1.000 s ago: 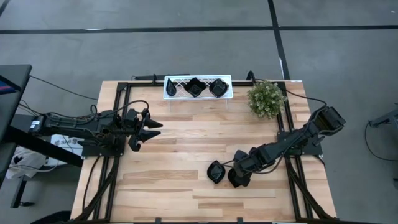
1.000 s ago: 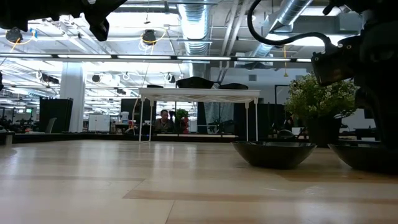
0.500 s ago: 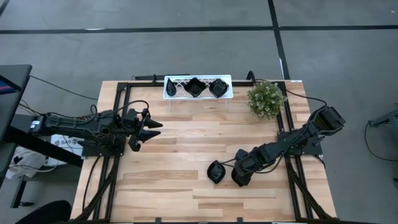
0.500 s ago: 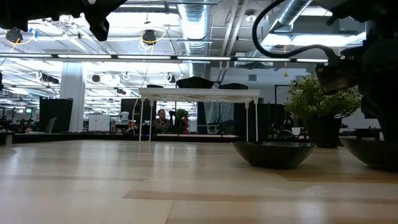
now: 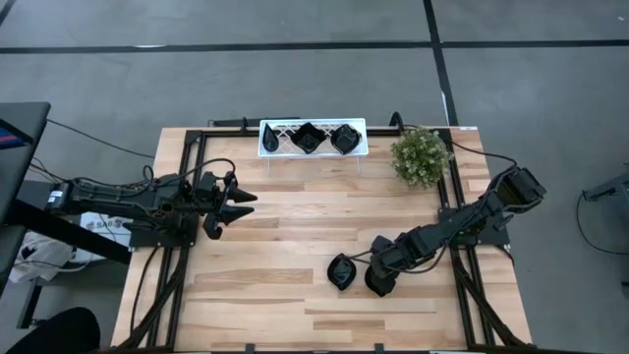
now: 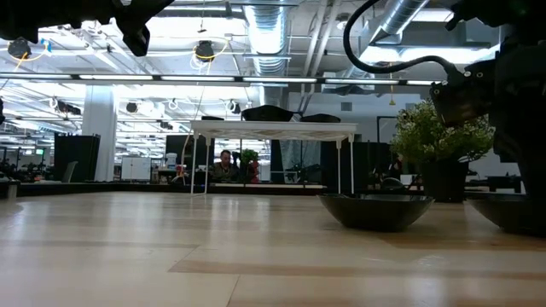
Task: Pick & Place Mini shaped plates
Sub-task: Stack the leaf-shaped plate on top of the leaf-shaped plate on the shelf
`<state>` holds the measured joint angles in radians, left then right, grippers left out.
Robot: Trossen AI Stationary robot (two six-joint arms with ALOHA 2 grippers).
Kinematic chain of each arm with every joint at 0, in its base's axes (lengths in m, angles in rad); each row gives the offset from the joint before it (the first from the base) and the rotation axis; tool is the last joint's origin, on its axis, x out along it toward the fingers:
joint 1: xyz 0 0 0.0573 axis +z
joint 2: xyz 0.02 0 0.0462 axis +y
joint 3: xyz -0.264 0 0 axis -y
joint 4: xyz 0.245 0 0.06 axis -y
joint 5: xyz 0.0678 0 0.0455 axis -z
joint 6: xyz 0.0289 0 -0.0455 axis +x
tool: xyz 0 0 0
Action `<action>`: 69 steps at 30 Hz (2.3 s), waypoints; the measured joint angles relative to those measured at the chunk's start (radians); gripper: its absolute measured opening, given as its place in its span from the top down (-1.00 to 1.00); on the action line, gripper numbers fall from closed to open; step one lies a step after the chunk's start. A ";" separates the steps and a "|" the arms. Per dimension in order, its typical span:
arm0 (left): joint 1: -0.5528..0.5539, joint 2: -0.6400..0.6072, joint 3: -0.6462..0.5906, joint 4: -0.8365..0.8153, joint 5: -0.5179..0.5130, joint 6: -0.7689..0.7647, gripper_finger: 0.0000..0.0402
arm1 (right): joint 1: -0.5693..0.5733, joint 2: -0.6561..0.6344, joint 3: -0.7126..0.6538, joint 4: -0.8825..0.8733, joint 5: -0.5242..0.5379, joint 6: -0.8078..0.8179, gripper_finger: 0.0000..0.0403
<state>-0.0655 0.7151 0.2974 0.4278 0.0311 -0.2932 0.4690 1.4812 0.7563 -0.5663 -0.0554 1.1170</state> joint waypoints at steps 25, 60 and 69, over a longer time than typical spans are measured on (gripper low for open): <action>0.000 0.000 0.000 0.000 0.000 0.000 0.14 | 0.000 -0.291 -0.002 -0.047 -0.003 0.000 1.00; 0.022 -0.045 0.000 0.006 0.094 -0.003 0.14 | -0.526 -0.494 0.209 0.008 -0.073 -0.401 1.00; 0.054 -0.150 0.000 -0.001 0.118 0.020 0.14 | -0.722 -0.360 0.387 -0.099 -0.125 -0.499 1.00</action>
<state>-0.0113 0.5648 0.2977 0.4271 0.1490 -0.2729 -0.2526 1.1208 1.1435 -0.6658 -0.1803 0.6185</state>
